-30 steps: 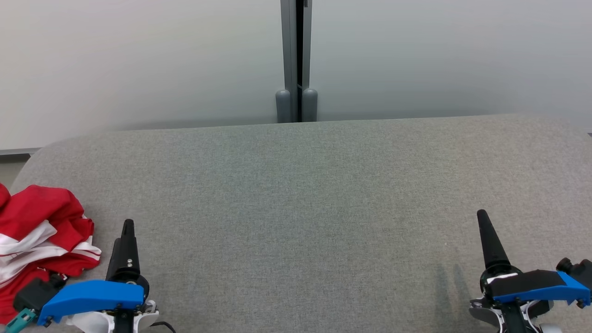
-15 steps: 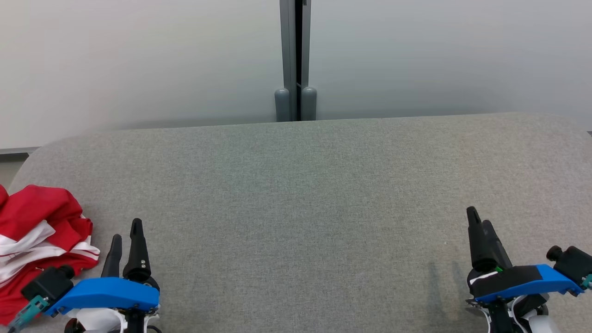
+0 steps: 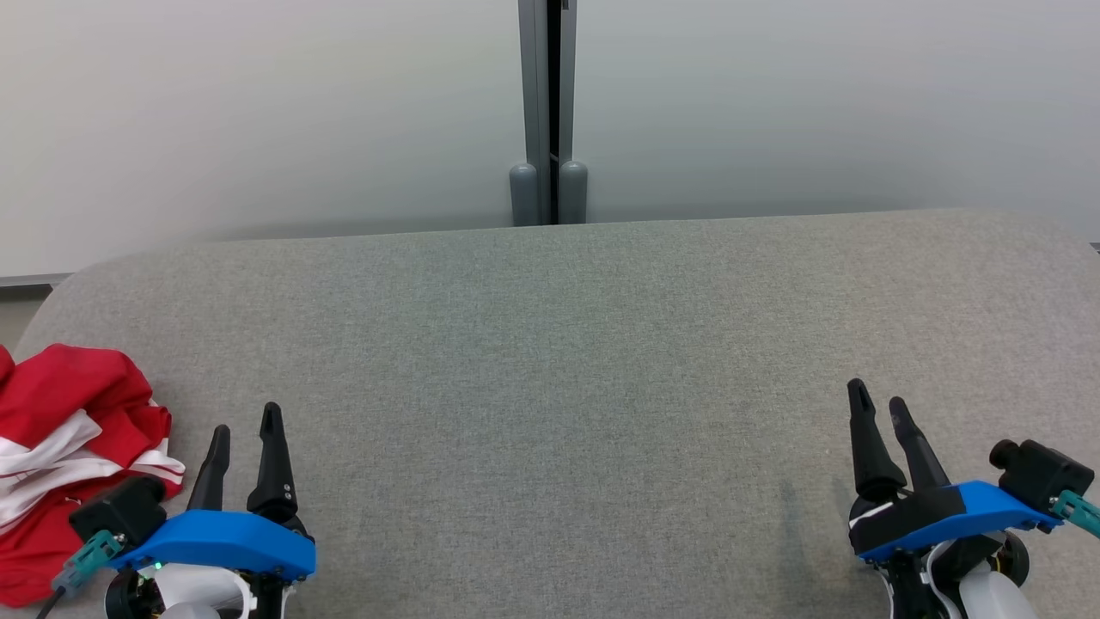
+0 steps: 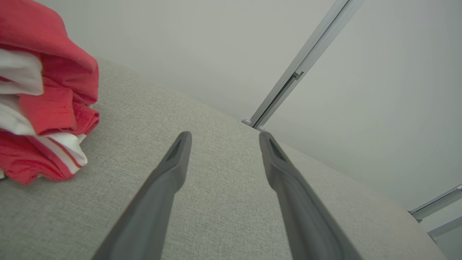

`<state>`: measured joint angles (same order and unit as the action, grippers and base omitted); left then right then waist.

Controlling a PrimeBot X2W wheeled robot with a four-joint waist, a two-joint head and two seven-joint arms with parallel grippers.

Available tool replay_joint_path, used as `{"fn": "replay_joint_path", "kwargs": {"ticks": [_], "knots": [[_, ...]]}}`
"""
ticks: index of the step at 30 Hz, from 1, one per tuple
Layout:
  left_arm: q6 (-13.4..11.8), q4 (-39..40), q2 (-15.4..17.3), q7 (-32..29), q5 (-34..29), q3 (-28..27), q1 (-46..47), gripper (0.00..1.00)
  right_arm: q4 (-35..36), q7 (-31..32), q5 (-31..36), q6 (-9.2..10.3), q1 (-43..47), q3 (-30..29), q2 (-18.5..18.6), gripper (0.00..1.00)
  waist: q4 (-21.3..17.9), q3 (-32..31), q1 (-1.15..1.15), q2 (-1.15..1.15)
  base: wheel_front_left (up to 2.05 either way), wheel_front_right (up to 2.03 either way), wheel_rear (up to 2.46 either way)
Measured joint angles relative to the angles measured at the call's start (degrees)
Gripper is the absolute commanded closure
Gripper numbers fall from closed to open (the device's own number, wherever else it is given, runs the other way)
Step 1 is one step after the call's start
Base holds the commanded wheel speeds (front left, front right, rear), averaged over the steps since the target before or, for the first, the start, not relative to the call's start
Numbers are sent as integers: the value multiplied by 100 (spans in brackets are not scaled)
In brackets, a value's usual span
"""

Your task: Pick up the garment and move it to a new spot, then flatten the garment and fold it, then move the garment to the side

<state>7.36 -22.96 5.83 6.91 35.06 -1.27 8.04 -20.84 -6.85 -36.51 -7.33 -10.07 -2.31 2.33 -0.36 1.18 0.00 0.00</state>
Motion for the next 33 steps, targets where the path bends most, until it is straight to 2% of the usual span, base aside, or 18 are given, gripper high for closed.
{"fn": "replay_joint_path", "kwargs": {"ticks": [15, 33], "knots": [[-54, -230, 52, 237, -1059, 194, -1, 0, -294, -241, 1121, -5, -36, 3, 9, 0, -27, -6, 0, 0, 0, 0, 0], [-77, -299, 123, 477, -2007, 336, 134, 0, -177, -486, 2196, -7, -142, -65, 19, 0, -38, 12, 0, 0, 0, 0, 0]]}}
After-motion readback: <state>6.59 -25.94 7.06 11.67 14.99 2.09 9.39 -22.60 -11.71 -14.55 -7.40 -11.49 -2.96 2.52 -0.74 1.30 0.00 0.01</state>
